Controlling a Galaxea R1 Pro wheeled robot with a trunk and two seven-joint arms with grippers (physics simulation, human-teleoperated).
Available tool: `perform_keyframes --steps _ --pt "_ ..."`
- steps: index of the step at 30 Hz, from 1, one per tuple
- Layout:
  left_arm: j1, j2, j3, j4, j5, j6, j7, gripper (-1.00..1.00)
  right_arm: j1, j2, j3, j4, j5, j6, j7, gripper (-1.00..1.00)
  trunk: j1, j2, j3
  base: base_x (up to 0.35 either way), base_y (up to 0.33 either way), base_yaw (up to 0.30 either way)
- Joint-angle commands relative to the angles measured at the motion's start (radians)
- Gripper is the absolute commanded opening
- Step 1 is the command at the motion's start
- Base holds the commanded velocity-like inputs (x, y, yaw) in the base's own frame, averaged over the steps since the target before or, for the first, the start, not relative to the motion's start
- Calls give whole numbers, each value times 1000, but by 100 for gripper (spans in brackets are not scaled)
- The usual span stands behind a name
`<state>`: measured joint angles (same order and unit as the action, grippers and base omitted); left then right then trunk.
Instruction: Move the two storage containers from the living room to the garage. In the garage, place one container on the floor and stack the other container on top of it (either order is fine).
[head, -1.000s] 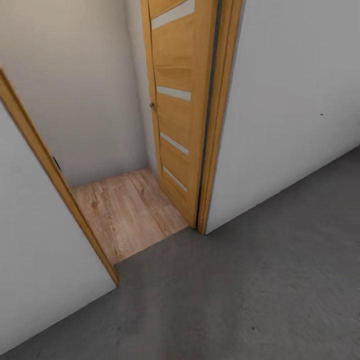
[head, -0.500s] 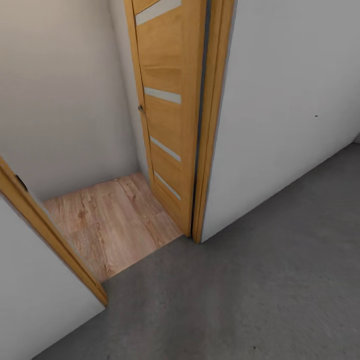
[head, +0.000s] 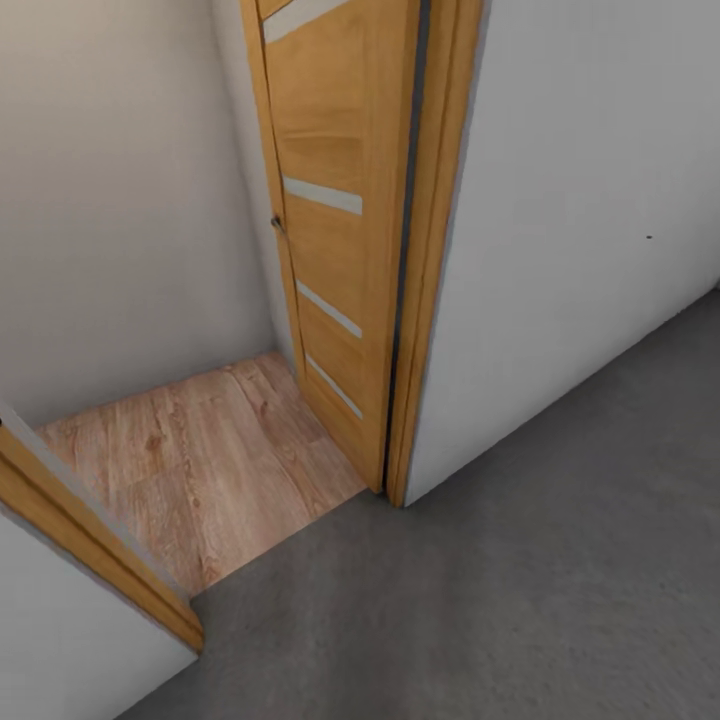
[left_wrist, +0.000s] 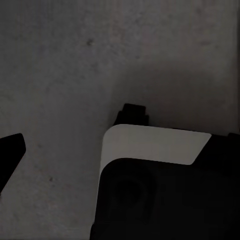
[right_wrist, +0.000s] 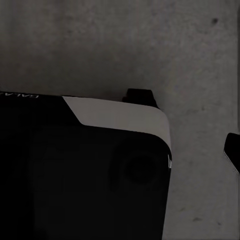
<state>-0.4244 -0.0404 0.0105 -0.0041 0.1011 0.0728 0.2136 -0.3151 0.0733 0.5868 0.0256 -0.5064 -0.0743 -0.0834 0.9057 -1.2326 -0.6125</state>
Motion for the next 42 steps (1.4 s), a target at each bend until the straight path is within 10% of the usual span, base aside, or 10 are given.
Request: perform_keyframes --steps 1,42 --pt "0 0 0 0 10 2 3 100 -1 1 8 3 -9 -5 -1 100 1 0 -1 293 0 0" --pt "0 2 0 0 11 2 3 100 -1 0 8 3 -7 -8 -9 100 1 0 -1 306 0 40"
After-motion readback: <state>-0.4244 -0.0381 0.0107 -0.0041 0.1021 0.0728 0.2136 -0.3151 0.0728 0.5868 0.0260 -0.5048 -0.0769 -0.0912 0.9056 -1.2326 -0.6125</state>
